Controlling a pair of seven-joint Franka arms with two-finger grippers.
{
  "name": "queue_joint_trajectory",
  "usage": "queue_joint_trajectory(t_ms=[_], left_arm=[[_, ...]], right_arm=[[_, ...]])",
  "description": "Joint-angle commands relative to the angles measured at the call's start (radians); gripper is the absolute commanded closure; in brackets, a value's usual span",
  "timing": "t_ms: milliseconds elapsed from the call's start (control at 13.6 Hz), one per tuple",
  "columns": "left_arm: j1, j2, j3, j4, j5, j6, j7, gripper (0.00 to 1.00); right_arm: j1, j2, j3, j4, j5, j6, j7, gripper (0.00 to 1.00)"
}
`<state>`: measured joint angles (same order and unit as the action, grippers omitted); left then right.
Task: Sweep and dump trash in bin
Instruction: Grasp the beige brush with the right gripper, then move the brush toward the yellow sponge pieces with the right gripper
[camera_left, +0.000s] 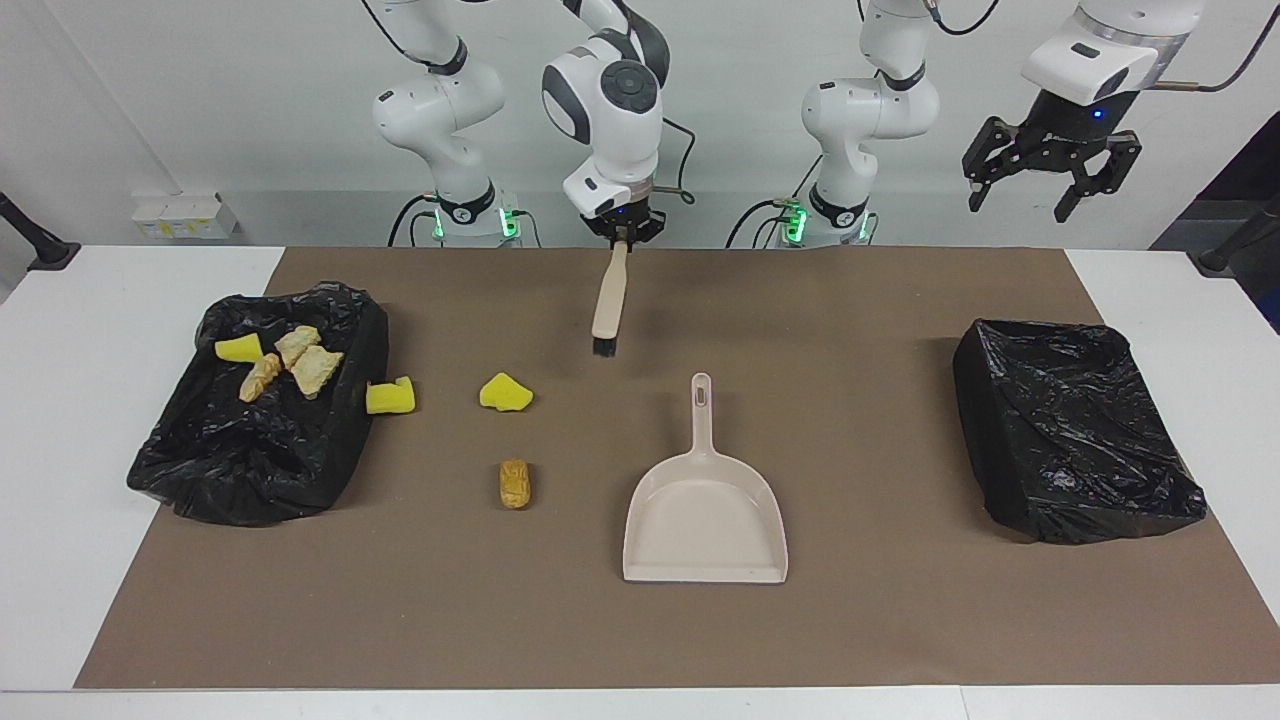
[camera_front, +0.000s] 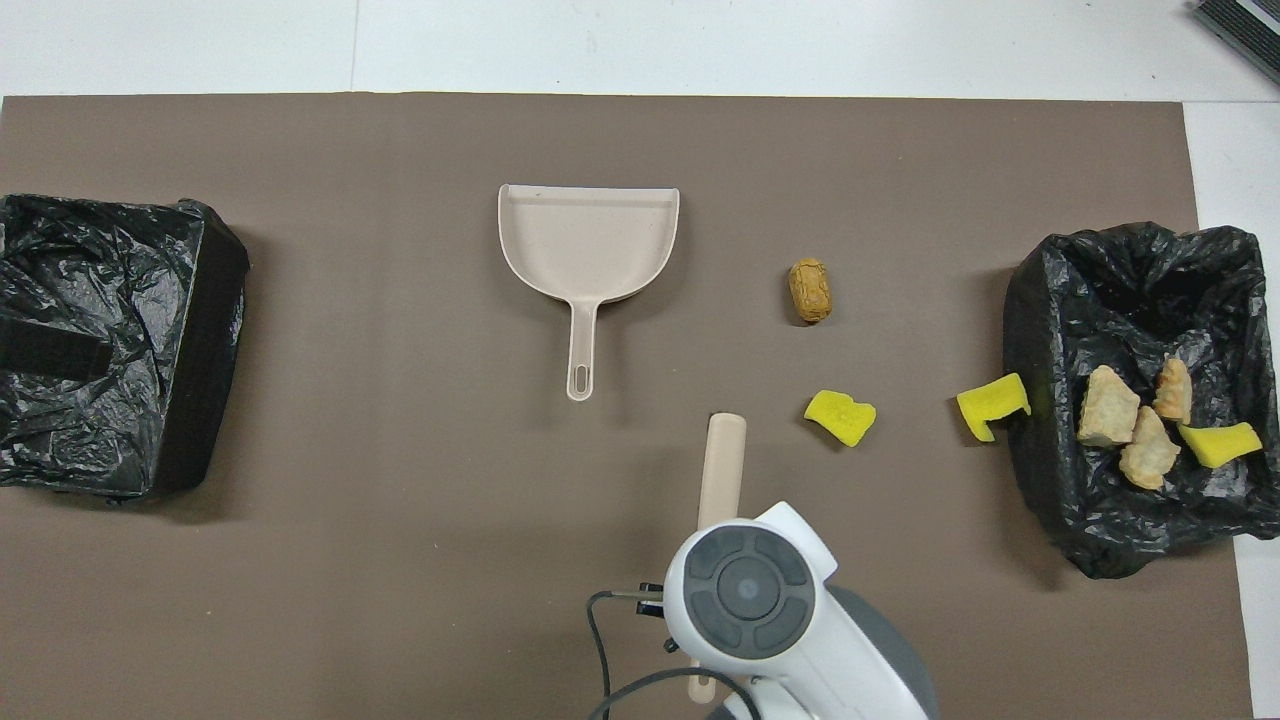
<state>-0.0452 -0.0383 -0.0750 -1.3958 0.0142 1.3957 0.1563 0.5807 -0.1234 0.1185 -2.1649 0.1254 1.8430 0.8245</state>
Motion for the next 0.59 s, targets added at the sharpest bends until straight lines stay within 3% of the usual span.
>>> queue_joint_trajectory(t_ms=[0, 514], left_arm=[[0.013, -0.025, -0.003, -0.031, -0.008, 0.009, 0.011, 0.0], [0.013, -0.025, -0.005, -0.029, -0.008, 0.009, 0.011, 0.0]], right_arm=[[-0.074, 0.021, 0.012, 0.03, -0.055, -0.027, -0.062, 1.0], [-0.222, 0.039, 0.013, 0.016, -0.184, -0.034, -0.175, 1.0]])
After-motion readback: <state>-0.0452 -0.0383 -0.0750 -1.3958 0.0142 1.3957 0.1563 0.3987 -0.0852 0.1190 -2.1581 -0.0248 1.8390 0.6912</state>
